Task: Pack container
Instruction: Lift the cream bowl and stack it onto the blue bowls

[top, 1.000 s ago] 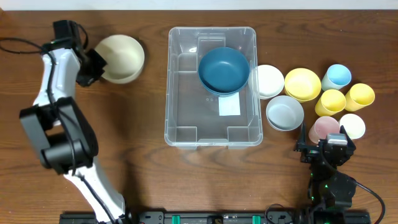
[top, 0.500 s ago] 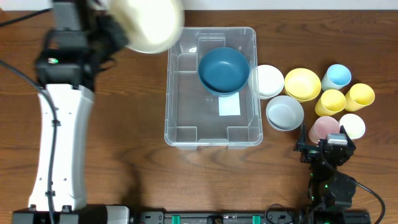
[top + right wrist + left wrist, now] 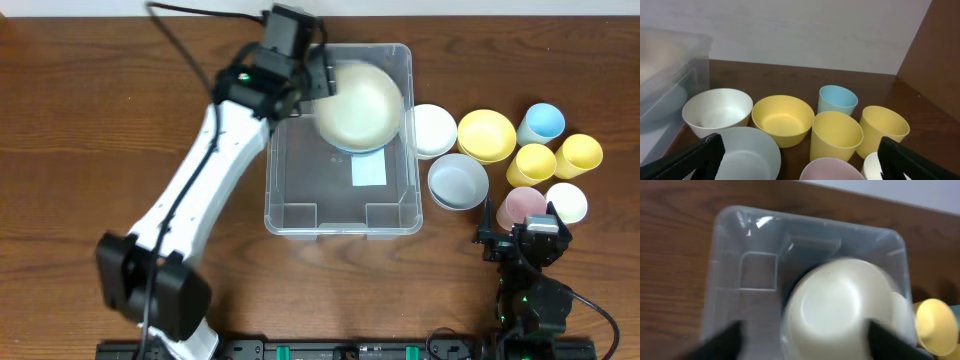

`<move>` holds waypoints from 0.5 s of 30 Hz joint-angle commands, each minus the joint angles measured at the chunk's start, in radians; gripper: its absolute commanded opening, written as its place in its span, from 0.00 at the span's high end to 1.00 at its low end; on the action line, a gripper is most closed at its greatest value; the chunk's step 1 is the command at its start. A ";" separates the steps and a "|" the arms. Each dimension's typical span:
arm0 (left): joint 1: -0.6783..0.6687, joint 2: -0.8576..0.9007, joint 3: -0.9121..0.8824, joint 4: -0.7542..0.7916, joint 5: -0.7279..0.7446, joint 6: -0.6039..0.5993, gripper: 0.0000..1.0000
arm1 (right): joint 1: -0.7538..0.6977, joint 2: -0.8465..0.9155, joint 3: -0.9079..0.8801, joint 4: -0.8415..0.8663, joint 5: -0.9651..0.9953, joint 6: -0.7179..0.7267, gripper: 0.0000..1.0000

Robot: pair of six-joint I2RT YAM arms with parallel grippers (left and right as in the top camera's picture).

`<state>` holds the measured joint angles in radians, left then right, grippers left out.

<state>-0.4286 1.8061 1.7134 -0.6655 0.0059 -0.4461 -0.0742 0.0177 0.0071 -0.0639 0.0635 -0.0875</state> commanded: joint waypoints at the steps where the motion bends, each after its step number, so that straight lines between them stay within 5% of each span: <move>1: 0.000 0.013 0.005 0.012 -0.034 0.001 0.02 | -0.009 -0.003 -0.001 -0.004 0.007 0.008 0.01; 11: 0.001 -0.079 0.005 -0.148 -0.037 0.014 0.02 | -0.009 -0.003 -0.001 -0.004 0.007 0.008 0.01; 15: 0.016 -0.124 0.005 -0.270 -0.161 0.071 0.02 | -0.009 -0.003 -0.001 -0.004 0.007 0.008 0.01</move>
<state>-0.4271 1.7329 1.7123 -0.8921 -0.0410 -0.4271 -0.0746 0.0177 0.0071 -0.0639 0.0635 -0.0875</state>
